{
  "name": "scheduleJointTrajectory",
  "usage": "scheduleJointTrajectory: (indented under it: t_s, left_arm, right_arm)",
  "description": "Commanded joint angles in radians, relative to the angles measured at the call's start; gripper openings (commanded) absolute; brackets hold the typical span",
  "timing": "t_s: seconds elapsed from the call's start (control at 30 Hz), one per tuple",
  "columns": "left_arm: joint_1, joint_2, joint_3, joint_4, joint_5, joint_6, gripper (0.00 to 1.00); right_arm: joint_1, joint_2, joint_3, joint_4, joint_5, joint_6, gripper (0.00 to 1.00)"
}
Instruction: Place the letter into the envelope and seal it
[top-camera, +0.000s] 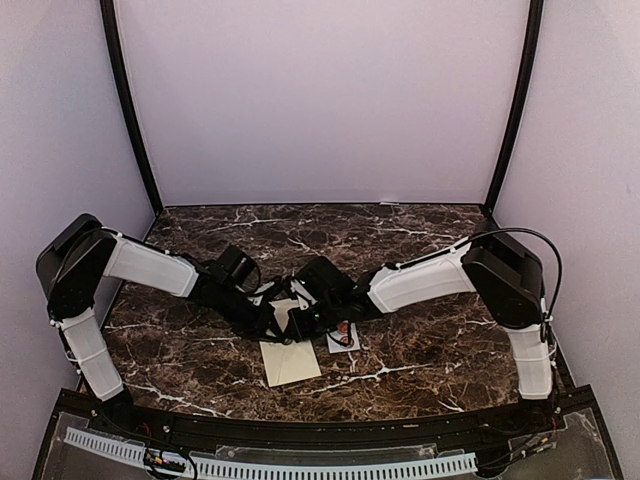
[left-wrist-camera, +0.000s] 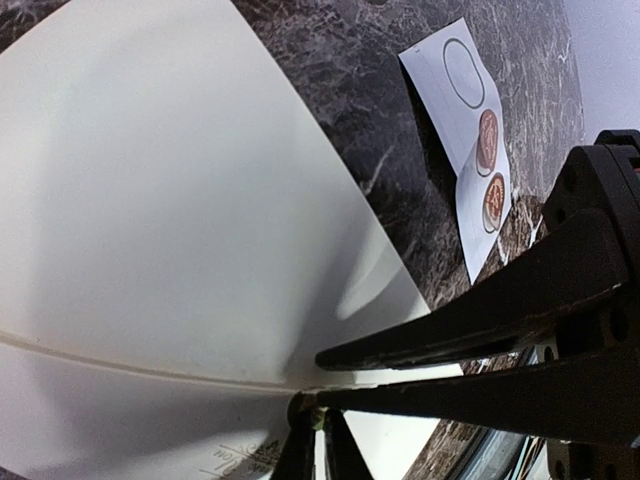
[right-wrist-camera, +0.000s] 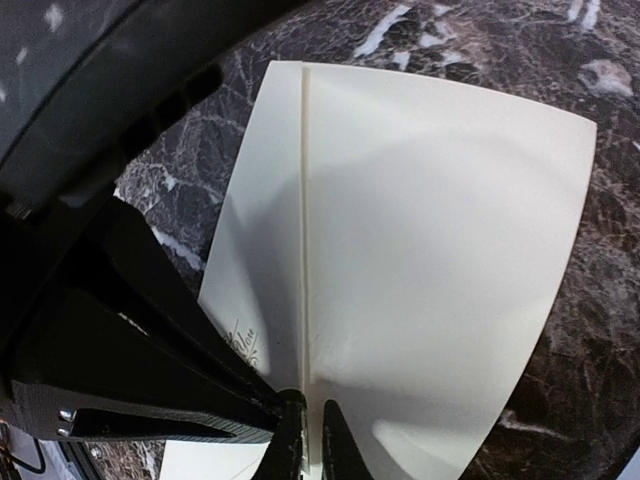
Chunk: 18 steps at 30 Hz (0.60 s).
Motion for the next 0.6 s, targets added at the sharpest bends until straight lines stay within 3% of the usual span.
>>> scheduleJointTrajectory:
  t_s: [0.0,0.23,0.47,0.57]
  left_arm:
    - [-0.009,0.043,-0.014,-0.100,-0.103,0.028,0.06]
    - [-0.009,0.036,-0.012,-0.106,-0.110,0.036,0.05]
    - [-0.009,0.028,-0.012,-0.100,-0.106,0.034,0.05]
    - [-0.008,0.027,-0.012,-0.100,-0.104,0.035,0.05]
  right_arm:
    - [0.007,-0.052,0.001,-0.016,0.055,0.003,0.11]
    - [0.003,-0.145,-0.037,-0.026,0.100,-0.002,0.18]
    - [0.003,-0.148,-0.071,0.031,0.037,0.025,0.02]
    - [0.004,-0.124,-0.071,0.055,0.007,0.034,0.00]
